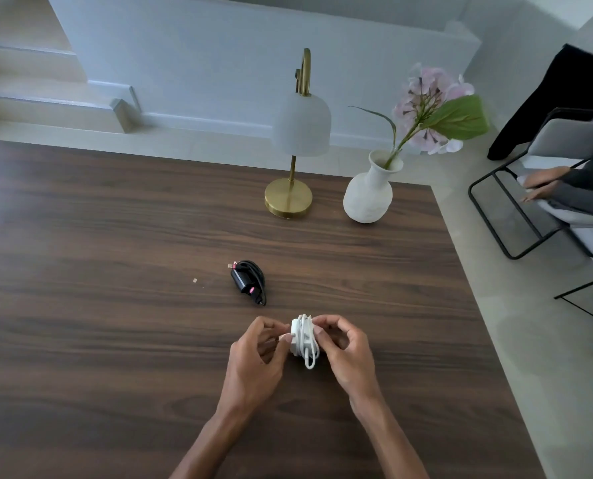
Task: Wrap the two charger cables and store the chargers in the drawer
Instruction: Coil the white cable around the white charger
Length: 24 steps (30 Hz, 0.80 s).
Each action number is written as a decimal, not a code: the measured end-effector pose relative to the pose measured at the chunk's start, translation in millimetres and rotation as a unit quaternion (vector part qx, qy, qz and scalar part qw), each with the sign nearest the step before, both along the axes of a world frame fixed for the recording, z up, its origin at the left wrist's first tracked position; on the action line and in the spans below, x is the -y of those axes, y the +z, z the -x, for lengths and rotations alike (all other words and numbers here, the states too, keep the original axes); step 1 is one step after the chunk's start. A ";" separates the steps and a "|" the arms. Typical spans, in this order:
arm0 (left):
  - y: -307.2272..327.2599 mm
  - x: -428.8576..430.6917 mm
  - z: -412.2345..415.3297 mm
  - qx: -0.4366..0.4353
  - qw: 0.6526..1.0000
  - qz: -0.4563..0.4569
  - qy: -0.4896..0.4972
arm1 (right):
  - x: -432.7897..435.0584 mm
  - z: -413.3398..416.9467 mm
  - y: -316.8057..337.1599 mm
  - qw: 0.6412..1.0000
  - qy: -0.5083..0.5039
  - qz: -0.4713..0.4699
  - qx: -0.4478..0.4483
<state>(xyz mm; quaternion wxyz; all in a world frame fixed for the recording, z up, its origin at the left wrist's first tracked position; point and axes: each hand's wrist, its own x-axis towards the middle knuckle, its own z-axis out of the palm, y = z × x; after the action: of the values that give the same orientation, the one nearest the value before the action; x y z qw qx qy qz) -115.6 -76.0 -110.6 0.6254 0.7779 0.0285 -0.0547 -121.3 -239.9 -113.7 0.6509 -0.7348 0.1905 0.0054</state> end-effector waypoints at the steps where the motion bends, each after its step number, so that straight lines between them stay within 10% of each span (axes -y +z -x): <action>1: -1.7 -3.5 0.3 0.000 1.000 -0.002 -0.001 | -1.7 1.0 -1.7 1.000 0.004 0.008 0.005; 12: -1.5 -42.0 -37.0 0.141 0.969 -0.159 0.124 | -22.6 12.5 -10.5 0.994 0.016 0.101 0.041; 24: -16.7 -42.8 -85.9 0.097 0.968 -0.228 -0.034 | -69.0 17.6 -27.6 0.943 0.076 0.312 0.093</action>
<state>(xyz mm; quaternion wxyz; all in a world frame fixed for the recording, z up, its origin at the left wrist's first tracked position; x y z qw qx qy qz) -29.7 -33.3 -127.2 0.4291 0.9019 -0.0476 0.0078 -138.9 -170.9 -141.3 0.4017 -0.9106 0.0647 -0.0731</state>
